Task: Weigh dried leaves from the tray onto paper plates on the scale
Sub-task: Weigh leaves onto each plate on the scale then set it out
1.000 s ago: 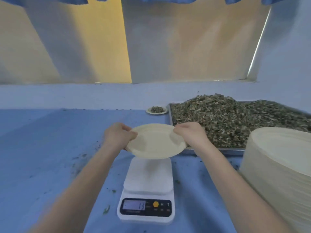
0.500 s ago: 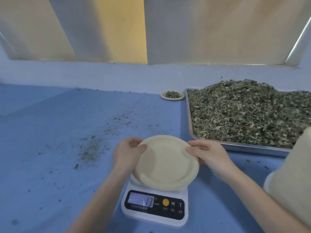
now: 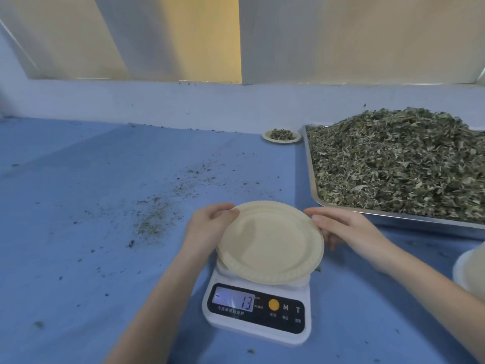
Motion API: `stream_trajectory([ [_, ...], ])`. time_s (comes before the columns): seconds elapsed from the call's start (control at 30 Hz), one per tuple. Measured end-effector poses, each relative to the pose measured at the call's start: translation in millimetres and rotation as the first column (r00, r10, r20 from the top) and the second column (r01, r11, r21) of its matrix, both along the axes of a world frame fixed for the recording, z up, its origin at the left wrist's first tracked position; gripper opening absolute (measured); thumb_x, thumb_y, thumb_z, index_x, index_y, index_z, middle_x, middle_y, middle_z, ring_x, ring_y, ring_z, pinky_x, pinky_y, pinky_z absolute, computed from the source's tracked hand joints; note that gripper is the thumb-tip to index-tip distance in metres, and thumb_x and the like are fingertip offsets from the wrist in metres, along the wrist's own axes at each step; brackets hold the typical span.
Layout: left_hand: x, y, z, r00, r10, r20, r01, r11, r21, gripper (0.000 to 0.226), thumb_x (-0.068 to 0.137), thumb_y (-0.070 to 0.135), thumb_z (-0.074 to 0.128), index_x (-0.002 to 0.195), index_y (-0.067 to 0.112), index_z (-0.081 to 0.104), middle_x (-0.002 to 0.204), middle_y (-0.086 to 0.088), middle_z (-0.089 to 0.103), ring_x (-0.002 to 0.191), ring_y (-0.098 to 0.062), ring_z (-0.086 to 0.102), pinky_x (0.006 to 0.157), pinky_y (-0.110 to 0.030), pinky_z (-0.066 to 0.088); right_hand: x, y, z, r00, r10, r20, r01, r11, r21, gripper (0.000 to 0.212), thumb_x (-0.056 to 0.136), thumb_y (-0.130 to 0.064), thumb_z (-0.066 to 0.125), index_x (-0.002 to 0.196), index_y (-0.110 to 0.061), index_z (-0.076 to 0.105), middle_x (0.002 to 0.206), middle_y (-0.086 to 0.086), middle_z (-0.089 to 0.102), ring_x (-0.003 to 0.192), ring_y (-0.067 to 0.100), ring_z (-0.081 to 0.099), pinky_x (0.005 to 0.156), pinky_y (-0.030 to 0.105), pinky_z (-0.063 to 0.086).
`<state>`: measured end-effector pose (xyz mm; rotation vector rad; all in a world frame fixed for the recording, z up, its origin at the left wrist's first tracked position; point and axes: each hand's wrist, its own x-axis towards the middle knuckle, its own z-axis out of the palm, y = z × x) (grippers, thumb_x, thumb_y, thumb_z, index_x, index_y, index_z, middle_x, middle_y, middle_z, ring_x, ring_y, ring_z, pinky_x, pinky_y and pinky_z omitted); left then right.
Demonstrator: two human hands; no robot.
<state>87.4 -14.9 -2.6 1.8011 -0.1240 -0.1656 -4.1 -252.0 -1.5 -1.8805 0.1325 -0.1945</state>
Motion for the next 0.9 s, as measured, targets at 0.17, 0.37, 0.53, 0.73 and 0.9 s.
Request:
stream_trajectory([
  [0.17,-2.2,-4.1,-1.0,0.998,0.011,0.059,-0.013,1.000,0.026,0.033,0.087,0.035,0.061,0.120,0.032,0.061,0.106,0.013,0.063,0.105,-0.011,0.057,0.094,-0.032,0.044,-1.0,9.6,-1.9,0.996,-0.076,0.038,0.074,0.996,0.051,0.043,0.077,-0.043,0.057,0.113,-0.019,0.065,0.086,0.002,0.065,0.069,0.003,0.060,0.060,0.014,0.049],
  [0.37,-0.3,-3.1,8.3,0.988,0.058,0.141,-0.059,0.998,0.001,0.024,0.084,0.033,0.064,0.108,0.032,0.064,0.103,0.015,0.064,0.092,-0.002,0.060,0.076,-0.024,0.045,-0.6,14.7,8.3,0.975,-0.145,0.168,0.165,0.980,-0.114,0.038,0.073,-0.062,0.049,0.102,-0.041,0.060,0.105,-0.012,0.061,0.089,-0.001,0.059,0.080,0.020,0.047],
  [0.53,-4.1,-0.7,13.8,0.952,0.032,0.306,-0.085,0.983,0.162,0.022,0.085,0.031,0.062,0.107,0.031,0.063,0.107,0.016,0.060,0.095,-0.003,0.054,0.079,-0.022,0.037,-6.0,23.2,18.8,0.975,-0.094,0.201,0.128,0.978,-0.162,0.048,0.063,-0.068,0.048,0.103,-0.043,0.058,0.113,-0.005,0.058,0.099,0.011,0.058,0.094,0.037,0.046],
  [0.73,-11.2,-7.1,25.5,0.879,-0.072,0.471,-0.074,0.955,0.286,0.020,0.085,0.028,0.061,0.104,0.028,0.066,0.101,0.017,0.058,0.091,0.001,0.047,0.073,-0.015,0.034,-12.9,28.0,25.5,0.972,-0.101,0.212,0.142,0.971,-0.192,0.055,0.069,-0.060,0.051,0.115,-0.032,0.058,0.115,-0.003,0.055,0.102,0.014,0.056,0.094,0.032,0.045],
  [0.9,-20.3,-13.6,30.7,0.870,-0.150,0.470,0.007,0.956,0.293,0.014,0.085,0.028,0.062,0.097,0.034,0.065,0.100,0.020,0.059,0.092,0.003,0.048,0.071,-0.011,0.033,-25.9,30.4,24.1,0.982,-0.009,0.187,0.064,0.955,-0.289,0.049,0.069,-0.070,0.058,0.111,-0.046,0.051,0.117,-0.015,0.049,0.102,-0.002,0.051,0.089,0.017,0.042],
])
